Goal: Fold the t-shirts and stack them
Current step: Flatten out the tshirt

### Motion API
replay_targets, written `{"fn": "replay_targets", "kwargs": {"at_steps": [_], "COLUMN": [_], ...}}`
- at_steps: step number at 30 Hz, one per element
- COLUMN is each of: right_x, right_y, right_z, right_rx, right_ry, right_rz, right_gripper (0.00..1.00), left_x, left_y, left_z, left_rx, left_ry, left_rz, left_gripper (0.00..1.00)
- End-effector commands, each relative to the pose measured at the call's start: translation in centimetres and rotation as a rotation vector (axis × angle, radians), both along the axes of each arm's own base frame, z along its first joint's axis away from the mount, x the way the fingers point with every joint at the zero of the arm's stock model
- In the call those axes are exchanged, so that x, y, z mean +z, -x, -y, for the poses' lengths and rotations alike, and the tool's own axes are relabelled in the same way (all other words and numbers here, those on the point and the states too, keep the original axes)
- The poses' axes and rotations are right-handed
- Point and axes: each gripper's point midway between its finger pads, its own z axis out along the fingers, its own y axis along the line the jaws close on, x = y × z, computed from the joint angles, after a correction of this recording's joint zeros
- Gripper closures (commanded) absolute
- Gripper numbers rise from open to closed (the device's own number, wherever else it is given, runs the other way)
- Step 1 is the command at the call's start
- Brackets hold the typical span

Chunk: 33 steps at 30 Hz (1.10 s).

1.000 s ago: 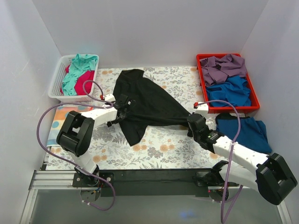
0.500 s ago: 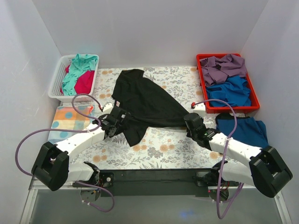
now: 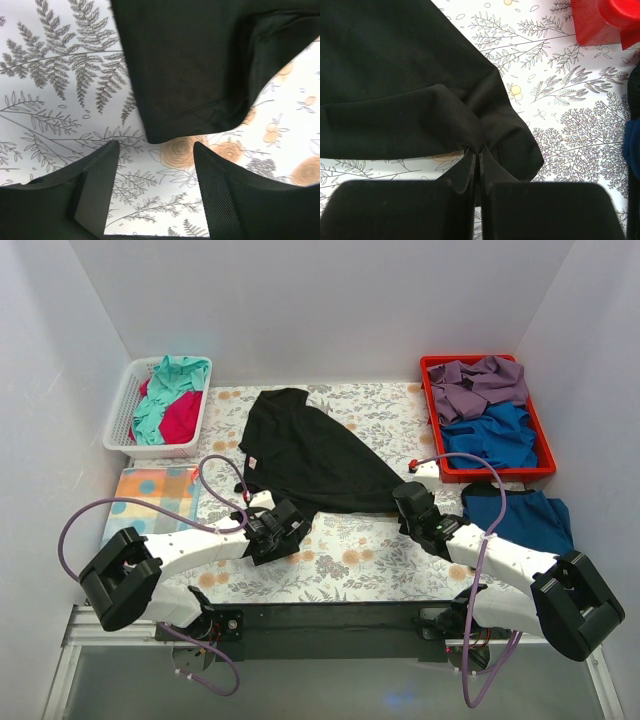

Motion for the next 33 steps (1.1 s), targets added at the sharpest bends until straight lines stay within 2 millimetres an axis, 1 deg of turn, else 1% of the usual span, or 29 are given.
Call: {"fn": "replay_targets", "kwargs": {"at_steps": [1,2,5,13,16,17,21,22,23,27,28,29,30,32,33], "right_x": [1.2,1.2,1.1,0.9,0.8,0.8,0.7,0.7,0.9,1.0,1.0,1.1,1.0,1.0,1.0], "right_y": [-0.8,-0.8,-0.7,-0.6,-0.6,-0.6,-0.5,-0.4,-0.4,-0.4,-0.4,-0.4,-0.4,-0.3,-0.3], "right_z": [-0.5,-0.4,-0.4,-0.2,-0.4,-0.3,-0.1,0.0,0.0,0.1,0.2,0.1,0.1,0.0,-0.1], "right_rx": [-0.020,-0.021,-0.018,-0.021,-0.017,-0.018,-0.023,-0.024,-0.027,-0.029,-0.029,-0.027,-0.024,-0.017,-0.013], "right_ry": [-0.048,-0.046,-0.047,-0.041,-0.043,-0.042,-0.041,-0.039,-0.040,-0.043,-0.042,-0.043,-0.044,-0.044,-0.046], "right_rz": [0.047,0.048,0.045,0.040,0.036,0.036,0.040,0.041,0.047,0.053,0.053,0.054,0.053,0.048,0.047], "right_gripper": [0.99,0.99,0.99,0.99,0.99,0.99,0.99,0.99,0.99,0.99,0.99,0.99,0.99,0.99,0.99], "left_x": [-1.1,-1.6,-1.9,-1.3,-1.3,-1.5,-2.2,-2.3,-2.5,-2.6,-2.6,-2.2,-1.9,-0.9,0.1], "left_y": [0.5,0.6,0.3,-0.9,-1.2,-1.2,-1.1,-1.0,-0.9,-0.3,-0.2,-0.3,-0.2,-0.4,-0.1], "left_z": [-0.7,-0.9,-0.9,-1.8,-1.6,-1.5,-1.1,-1.1,-1.1,-1.6,-1.9,-2.0,-2.7,-3.2,-4.2], "left_rx": [0.060,0.064,0.075,0.113,0.110,0.106,0.095,0.094,0.093,0.094,0.100,0.105,0.114,0.145,0.160], "left_ry": [-0.065,-0.082,-0.105,-0.159,-0.168,-0.171,-0.169,-0.166,-0.163,-0.168,-0.172,-0.165,-0.192,-0.202,-0.222], "left_rz": [-0.018,-0.024,-0.016,0.040,0.041,0.036,0.018,0.012,0.005,-0.001,-0.002,0.009,0.015,0.039,0.047], "left_gripper": [0.42,0.43,0.46,0.47,0.48,0.50,0.64,0.72,0.74,0.90,0.98,1.00,1.00,1.00,1.00]}}
